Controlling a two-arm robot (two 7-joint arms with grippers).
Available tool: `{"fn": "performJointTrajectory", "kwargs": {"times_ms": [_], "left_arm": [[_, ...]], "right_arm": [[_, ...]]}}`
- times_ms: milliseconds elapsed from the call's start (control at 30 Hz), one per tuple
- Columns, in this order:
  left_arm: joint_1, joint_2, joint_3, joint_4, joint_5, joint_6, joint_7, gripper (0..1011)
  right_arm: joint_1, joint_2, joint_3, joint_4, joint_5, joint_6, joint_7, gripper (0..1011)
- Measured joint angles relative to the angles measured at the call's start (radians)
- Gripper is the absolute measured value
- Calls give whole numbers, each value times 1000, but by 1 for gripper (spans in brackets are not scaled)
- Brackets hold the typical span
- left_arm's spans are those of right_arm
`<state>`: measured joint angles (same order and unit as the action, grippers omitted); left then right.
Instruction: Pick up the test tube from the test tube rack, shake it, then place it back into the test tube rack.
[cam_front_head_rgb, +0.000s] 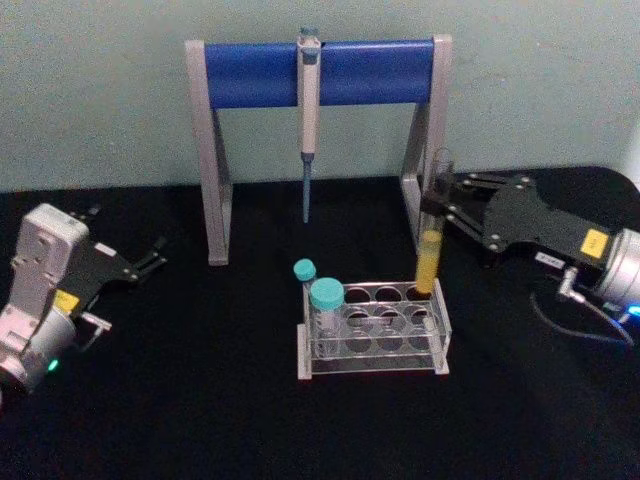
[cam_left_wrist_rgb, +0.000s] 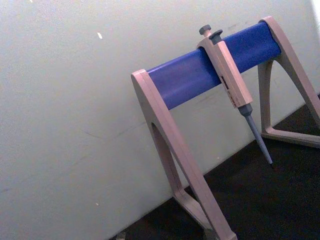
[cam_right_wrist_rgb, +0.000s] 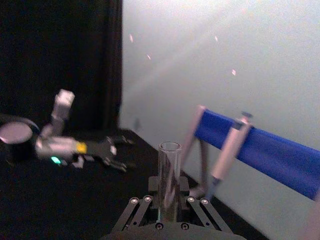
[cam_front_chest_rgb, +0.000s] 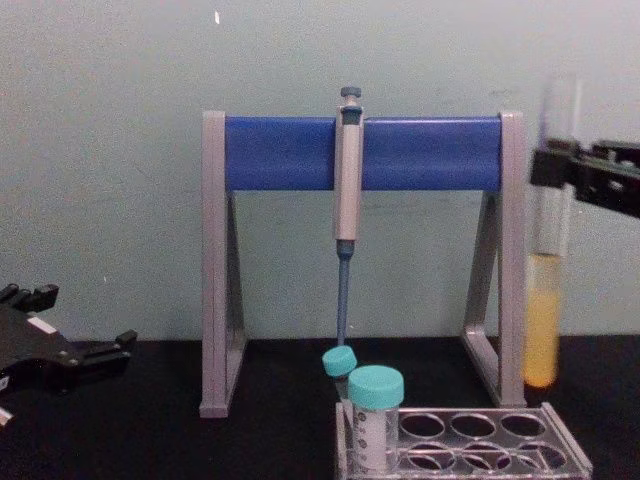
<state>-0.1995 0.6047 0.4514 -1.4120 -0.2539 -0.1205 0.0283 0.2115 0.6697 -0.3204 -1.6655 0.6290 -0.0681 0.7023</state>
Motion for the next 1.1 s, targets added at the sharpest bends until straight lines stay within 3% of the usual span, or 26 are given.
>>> {"fn": "performJointTrajectory", "kwargs": {"times_ms": [100,233,400,533,733,867,1000,1100], "left_arm": [[0,0,0,0,0,0,0,1001],[0,0,0,0,0,0,0,1001],[0,0,0,0,0,0,0,1001],[0,0,0,0,0,0,0,1001],[0,0,0,0,0,0,0,1001],[0,0,0,0,0,0,0,1001],[0,0,0,0,0,0,0,1001],[0,0,0,0,0,0,0,1001]], "right_arm": [[-10,23,7,-7,-64,-26,-56,229],[-12,15,19,-4,-138,-51,-134,229],[11,-43,27,35,-203,-79,-207,229],[32,-100,27,68,-213,-97,-235,229],[53,-169,31,98,-179,-108,-230,229],[62,-199,32,105,-111,-95,-175,229],[65,-192,22,101,-54,-67,-114,229],[69,-166,9,93,-4,-34,-50,229]]}}
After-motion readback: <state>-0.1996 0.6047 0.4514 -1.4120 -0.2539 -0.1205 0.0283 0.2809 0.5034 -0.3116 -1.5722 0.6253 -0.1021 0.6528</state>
